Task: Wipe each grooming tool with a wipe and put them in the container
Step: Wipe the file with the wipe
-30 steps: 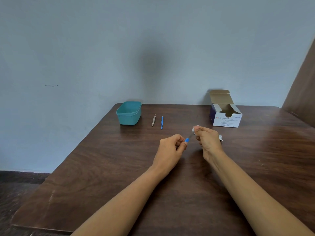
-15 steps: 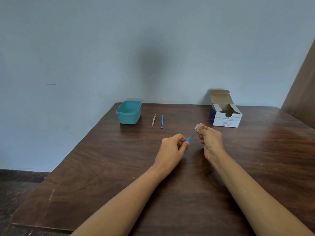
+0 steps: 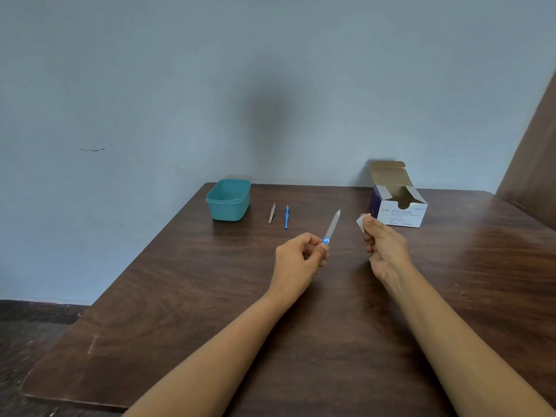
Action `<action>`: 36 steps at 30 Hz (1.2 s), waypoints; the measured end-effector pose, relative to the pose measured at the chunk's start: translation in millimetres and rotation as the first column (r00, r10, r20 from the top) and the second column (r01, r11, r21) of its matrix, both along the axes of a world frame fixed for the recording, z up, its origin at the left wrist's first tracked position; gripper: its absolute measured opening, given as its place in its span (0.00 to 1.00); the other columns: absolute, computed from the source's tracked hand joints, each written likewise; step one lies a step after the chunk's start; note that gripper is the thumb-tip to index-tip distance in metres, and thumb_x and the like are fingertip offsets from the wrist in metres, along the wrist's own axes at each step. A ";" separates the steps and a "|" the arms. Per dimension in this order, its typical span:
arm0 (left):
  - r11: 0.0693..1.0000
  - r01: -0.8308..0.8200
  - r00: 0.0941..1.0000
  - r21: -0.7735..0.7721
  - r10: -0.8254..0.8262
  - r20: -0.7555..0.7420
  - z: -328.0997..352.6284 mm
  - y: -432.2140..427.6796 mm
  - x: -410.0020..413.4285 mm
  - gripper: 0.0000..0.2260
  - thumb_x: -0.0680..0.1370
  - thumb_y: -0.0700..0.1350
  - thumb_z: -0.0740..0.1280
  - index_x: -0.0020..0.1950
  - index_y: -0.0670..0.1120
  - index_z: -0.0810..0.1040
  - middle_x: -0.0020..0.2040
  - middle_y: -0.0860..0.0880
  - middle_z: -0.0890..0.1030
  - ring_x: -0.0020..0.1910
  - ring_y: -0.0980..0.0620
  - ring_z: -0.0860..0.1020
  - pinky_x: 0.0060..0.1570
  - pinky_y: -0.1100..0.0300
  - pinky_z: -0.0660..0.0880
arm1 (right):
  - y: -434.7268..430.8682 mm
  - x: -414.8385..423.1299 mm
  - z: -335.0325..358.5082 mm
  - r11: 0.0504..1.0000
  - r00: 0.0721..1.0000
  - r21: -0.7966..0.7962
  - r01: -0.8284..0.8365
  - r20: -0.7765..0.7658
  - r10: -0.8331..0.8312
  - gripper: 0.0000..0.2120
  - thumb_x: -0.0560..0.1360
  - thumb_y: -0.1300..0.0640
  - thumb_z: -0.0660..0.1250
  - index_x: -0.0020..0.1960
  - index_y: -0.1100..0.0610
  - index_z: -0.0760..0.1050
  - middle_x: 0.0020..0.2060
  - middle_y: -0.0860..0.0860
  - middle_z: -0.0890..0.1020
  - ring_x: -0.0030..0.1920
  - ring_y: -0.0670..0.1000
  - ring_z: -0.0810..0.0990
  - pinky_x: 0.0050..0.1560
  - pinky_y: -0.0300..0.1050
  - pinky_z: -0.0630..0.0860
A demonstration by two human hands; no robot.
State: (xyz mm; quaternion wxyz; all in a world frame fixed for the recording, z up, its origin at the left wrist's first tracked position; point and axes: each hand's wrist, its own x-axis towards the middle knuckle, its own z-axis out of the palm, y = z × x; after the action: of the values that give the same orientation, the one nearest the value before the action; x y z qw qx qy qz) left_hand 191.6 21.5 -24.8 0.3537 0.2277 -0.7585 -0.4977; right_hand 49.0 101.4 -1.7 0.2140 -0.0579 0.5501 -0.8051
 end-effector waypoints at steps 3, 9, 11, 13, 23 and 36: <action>0.986 0.021 0.997 0.168 -0.009 -0.074 2.0 -2.2 1.5 0.06 0.78 0.44 0.68 0.49 0.43 0.81 0.40 0.46 0.84 0.37 0.55 0.82 0.34 0.64 0.78 | -2.1 9.7 -0.1 0.992 0.992 0.016 -0.122 -0.007 0.123 0.08 0.75 0.60 0.69 0.53 0.58 0.80 0.32 0.49 0.75 0.31 0.43 0.68 0.32 0.36 0.62; 0.947 0.075 0.991 0.313 -0.034 -0.132 2.8 -3.1 1.1 0.08 0.77 0.45 0.69 0.53 0.42 0.81 0.40 0.42 0.84 0.36 0.52 0.83 0.33 0.62 0.78 | -6.4 32.2 -2.7 0.960 0.952 0.067 -0.271 -0.127 0.278 0.04 0.75 0.59 0.68 0.47 0.54 0.82 0.34 0.49 0.77 0.34 0.43 0.69 0.34 0.37 0.64; 0.943 0.087 0.988 0.320 -0.041 -0.148 3.1 -2.9 1.4 0.08 0.77 0.45 0.69 0.53 0.42 0.80 0.39 0.43 0.84 0.36 0.52 0.83 0.33 0.63 0.78 | -6.0 33.6 -3.6 0.957 0.948 0.071 -0.282 -0.133 0.290 0.04 0.75 0.59 0.68 0.47 0.55 0.82 0.33 0.50 0.77 0.34 0.44 0.70 0.35 0.38 0.65; 0.943 0.086 0.985 0.322 -0.032 -0.170 3.4 -3.0 1.6 0.07 0.77 0.43 0.69 0.51 0.41 0.81 0.39 0.43 0.84 0.35 0.53 0.83 0.34 0.64 0.79 | -6.7 34.3 -4.9 0.955 0.947 0.060 -0.291 -0.124 0.296 0.04 0.75 0.60 0.68 0.45 0.54 0.82 0.31 0.50 0.77 0.33 0.44 0.71 0.34 0.37 0.65; 0.952 0.054 0.982 0.302 0.004 -0.188 2.9 -5.2 1.0 0.07 0.75 0.39 0.70 0.49 0.35 0.80 0.35 0.44 0.84 0.32 0.55 0.81 0.35 0.66 0.79 | -9.9 36.3 -8.6 0.939 0.933 0.097 -0.331 -0.118 0.341 0.03 0.73 0.61 0.70 0.44 0.55 0.82 0.36 0.52 0.82 0.37 0.46 0.75 0.31 0.35 0.64; 0.995 0.024 0.998 0.097 -0.018 -0.056 1.4 -3.1 2.8 0.10 0.76 0.48 0.70 0.46 0.40 0.82 0.37 0.45 0.84 0.36 0.52 0.83 0.37 0.63 0.80 | -7.5 44.3 -0.9 0.957 0.942 0.090 -0.275 -0.173 0.287 0.09 0.70 0.62 0.73 0.50 0.61 0.81 0.39 0.50 0.84 0.33 0.40 0.78 0.30 0.29 0.70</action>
State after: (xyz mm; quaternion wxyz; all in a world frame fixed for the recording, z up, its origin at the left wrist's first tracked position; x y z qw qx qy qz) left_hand 194.4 18.5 -23.3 0.3576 0.2229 -0.7255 -0.5441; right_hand 93.3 93.9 -2.6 0.2766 -0.2033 0.5792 -0.7394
